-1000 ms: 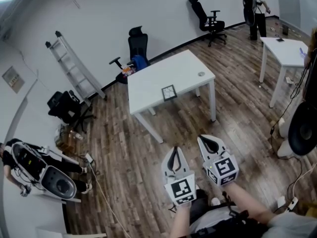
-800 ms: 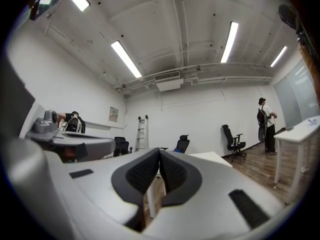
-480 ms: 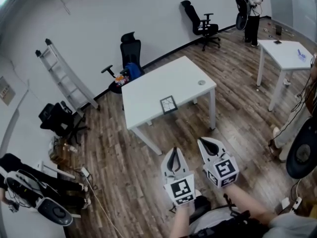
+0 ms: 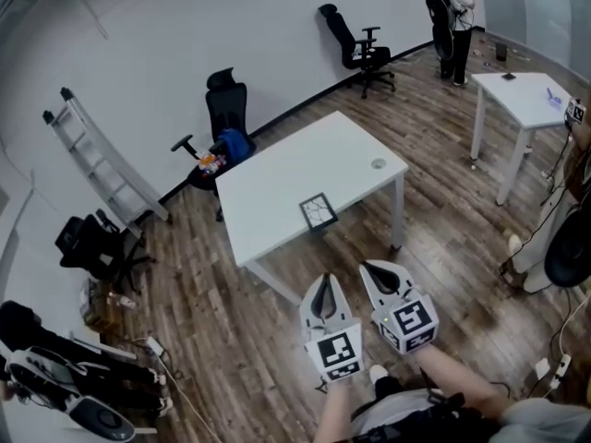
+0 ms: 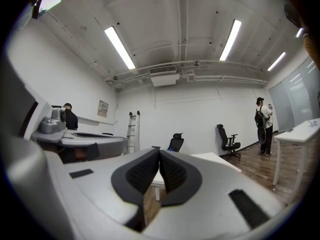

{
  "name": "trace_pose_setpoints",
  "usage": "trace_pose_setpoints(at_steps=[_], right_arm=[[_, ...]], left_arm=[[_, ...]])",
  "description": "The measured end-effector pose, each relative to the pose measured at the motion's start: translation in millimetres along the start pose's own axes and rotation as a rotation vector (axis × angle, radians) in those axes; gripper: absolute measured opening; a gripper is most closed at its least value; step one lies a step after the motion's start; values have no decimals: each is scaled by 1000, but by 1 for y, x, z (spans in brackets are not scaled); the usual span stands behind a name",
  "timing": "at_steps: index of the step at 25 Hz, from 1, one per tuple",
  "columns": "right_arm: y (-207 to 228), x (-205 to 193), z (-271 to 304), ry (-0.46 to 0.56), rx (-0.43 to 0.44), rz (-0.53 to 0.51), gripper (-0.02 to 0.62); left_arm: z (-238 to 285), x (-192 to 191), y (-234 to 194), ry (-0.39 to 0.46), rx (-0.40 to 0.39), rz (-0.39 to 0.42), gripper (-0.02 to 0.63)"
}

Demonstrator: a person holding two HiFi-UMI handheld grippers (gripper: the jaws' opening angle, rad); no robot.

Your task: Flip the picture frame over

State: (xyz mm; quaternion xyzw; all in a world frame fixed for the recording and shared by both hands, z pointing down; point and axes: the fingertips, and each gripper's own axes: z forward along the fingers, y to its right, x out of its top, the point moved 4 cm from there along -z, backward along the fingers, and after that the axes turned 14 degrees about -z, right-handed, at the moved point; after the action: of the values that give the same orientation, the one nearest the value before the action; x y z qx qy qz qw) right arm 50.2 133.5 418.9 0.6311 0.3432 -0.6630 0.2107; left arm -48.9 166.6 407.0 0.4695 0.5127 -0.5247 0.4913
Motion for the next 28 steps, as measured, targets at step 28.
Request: trace_pose_setpoints(at_steps=[28], right_arm=[[96,-48,223,-51,62,68,5]], left_arm=[[218,-3,-84,-60,84,12,3]])
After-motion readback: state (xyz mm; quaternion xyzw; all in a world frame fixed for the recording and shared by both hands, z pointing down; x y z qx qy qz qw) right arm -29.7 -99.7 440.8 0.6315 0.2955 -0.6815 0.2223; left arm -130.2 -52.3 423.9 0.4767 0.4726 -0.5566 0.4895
